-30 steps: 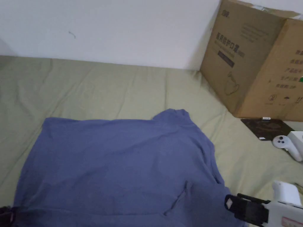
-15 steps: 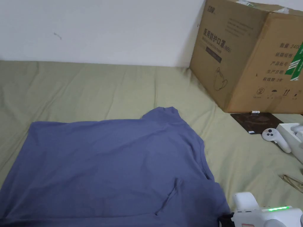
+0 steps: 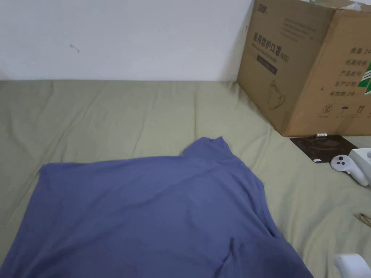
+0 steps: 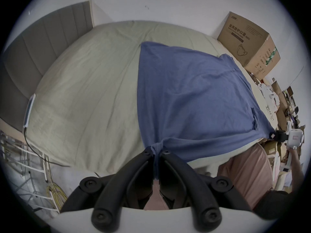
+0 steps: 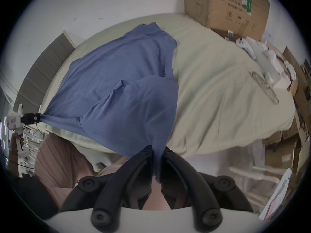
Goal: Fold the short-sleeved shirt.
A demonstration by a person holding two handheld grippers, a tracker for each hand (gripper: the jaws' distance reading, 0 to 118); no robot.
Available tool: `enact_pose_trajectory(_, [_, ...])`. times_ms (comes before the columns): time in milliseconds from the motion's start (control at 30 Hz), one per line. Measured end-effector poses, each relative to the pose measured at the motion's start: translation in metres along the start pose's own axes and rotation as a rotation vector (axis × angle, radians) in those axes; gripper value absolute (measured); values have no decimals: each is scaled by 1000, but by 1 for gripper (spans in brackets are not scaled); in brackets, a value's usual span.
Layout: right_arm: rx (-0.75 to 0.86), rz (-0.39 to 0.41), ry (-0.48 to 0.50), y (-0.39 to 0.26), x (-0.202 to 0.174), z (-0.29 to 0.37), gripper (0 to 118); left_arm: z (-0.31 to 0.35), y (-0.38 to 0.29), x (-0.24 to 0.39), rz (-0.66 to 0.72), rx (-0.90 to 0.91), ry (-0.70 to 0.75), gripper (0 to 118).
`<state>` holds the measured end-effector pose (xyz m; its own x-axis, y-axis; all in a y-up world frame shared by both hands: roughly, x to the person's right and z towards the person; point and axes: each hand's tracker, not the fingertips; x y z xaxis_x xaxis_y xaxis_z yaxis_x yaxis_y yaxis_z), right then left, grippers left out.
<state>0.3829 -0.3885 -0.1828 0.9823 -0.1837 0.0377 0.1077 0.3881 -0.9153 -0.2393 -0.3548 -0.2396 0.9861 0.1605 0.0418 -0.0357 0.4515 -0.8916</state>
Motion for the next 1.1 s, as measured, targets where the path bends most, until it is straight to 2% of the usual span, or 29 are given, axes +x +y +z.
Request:
enact_pose_trajectory(167, [14,-66,41,16,1,17,8,7,12,-10,64,-14,-41,5])
enact_pose_trajectory(367, [99,-200,136,113,-3,43,8,9,90,-13,131,59,-86,5])
enact_pose_trajectory(500, [74,-297,209,195,4,6,8,-30,151,-21,229,59,-92,5])
enact_pose_trajectory(600, [45,-351,166,236,6,-43,8,-67,178,-31,326,46,-130,6])
enact_pose_trajectory(633, [42,-380,151,245,5,-58,8,-79,182,-34,361,38,-143,9])
enact_pose_trajectory(667, [50,-409,133,248,8,-71,8,-86,184,-37,391,43,-146,18])
enact_pose_trajectory(700, [71,-440,115,250,7,-80,10,-91,185,-41,408,58,-130,36])
enact_pose_trajectory(733, [95,-465,98,251,5,-84,19,-93,185,-43,419,74,-119,53])
enact_pose_trajectory(767, [129,-470,80,250,2,-85,45,-93,181,-45,423,90,-116,73])
enact_pose_trajectory(800, [156,-470,79,246,2,-87,90,-93,180,-47,420,93,-114,95])
enact_pose_trajectory(833, [170,-454,86,242,0,-85,108,-89,176,-47,415,116,-117,106])
enact_pose_trajectory(867, [196,-441,85,237,-2,-80,113,-83,174,-48,397,148,-124,113])
enact_pose_trajectory(900, [221,-427,80,231,-5,-75,113,-76,168,-47,374,185,-134,115])
enact_pose_trajectory(1033, [315,-303,64,196,-20,-39,112,-39,142,-36,241,368,-159,114])
enact_pose_trajectory(1100, [418,-219,111,173,-36,-19,112,-17,121,-23,185,449,-167,112])
